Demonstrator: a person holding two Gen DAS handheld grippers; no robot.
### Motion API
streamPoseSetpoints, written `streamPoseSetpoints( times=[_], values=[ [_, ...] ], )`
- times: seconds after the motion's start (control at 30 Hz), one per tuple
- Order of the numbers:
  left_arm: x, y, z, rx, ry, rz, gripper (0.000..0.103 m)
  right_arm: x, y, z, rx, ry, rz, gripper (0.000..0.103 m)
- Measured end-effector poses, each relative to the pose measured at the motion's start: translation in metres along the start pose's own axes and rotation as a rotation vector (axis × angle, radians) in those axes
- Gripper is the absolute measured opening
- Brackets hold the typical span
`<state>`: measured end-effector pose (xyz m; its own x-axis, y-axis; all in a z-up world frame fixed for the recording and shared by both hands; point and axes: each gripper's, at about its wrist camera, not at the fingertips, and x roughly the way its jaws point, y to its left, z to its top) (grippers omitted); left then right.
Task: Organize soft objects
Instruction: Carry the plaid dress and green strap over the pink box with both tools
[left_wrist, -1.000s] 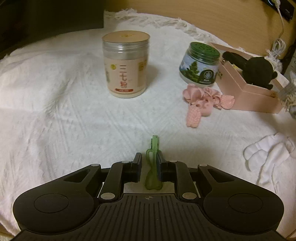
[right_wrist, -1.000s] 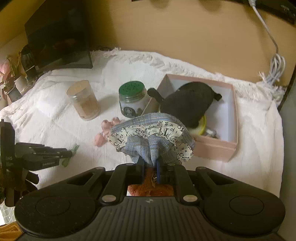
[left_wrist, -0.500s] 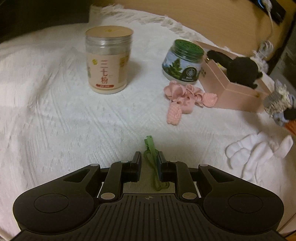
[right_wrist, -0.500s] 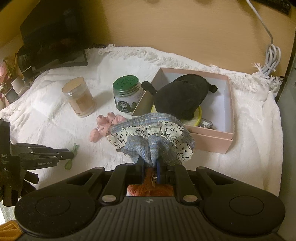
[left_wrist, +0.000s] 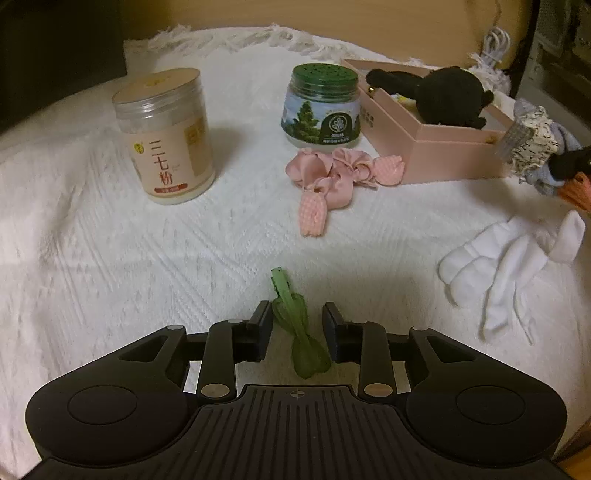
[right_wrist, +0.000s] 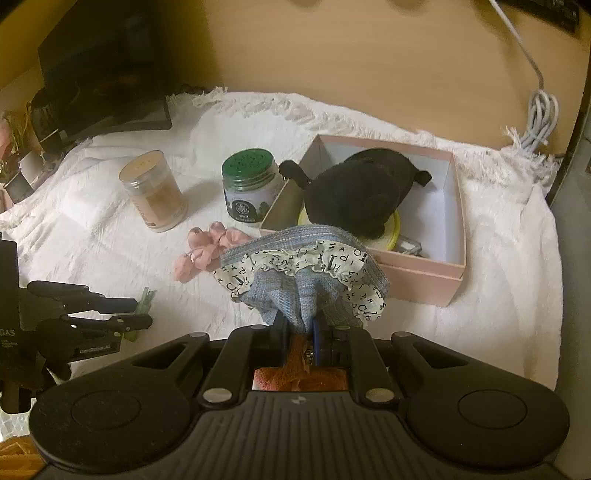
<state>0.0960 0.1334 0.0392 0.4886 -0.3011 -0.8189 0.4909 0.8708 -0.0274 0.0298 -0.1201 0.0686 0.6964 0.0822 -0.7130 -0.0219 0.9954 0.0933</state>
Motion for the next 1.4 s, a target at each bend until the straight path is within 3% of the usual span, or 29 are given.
streamPoseSetpoints(
  times=[0.1, 0.13, 0.23, 0.6, 0.83, 1.0, 1.17, 1.4],
  values=[
    [0.001, -0.002, 0.0, 0.009, -0.009, 0.021, 0.032, -0.006, 0.002, -0.001, -0.015, -0.018, -0.013, 0.012],
    [0.001, -0.003, 0.0, 0.014, -0.009, 0.03, 0.023, -0.008, 0.002, -0.001, -0.02, -0.023, -0.018, 0.012],
    [-0.002, -0.009, -0.001, 0.037, 0.005, 0.005, 0.023, -0.018, -0.001, -0.004, -0.032, -0.036, -0.032, 0.012],
    [-0.029, -0.069, -0.009, 0.182, 0.034, -0.185, 0.022, -0.044, -0.035, -0.038, 0.048, -0.019, -0.076, 0.012],
    [-0.057, -0.1, 0.004, 0.244, -0.014, -0.284, 0.022, -0.056, -0.046, -0.061, 0.085, -0.007, -0.075, 0.012],
    [-0.078, -0.108, 0.045, 0.253, -0.125, -0.335, 0.023, -0.081, -0.048, -0.052, 0.09, -0.084, -0.068, 0.012],
    [-0.081, -0.112, 0.117, 0.223, -0.228, -0.37, 0.022, -0.097, -0.053, -0.021, 0.075, -0.185, -0.064, 0.012],
    [-0.036, -0.129, 0.214, 0.18, -0.189, -0.43, 0.022, -0.08, -0.06, 0.036, 0.04, -0.252, -0.114, 0.012]
  ],
)
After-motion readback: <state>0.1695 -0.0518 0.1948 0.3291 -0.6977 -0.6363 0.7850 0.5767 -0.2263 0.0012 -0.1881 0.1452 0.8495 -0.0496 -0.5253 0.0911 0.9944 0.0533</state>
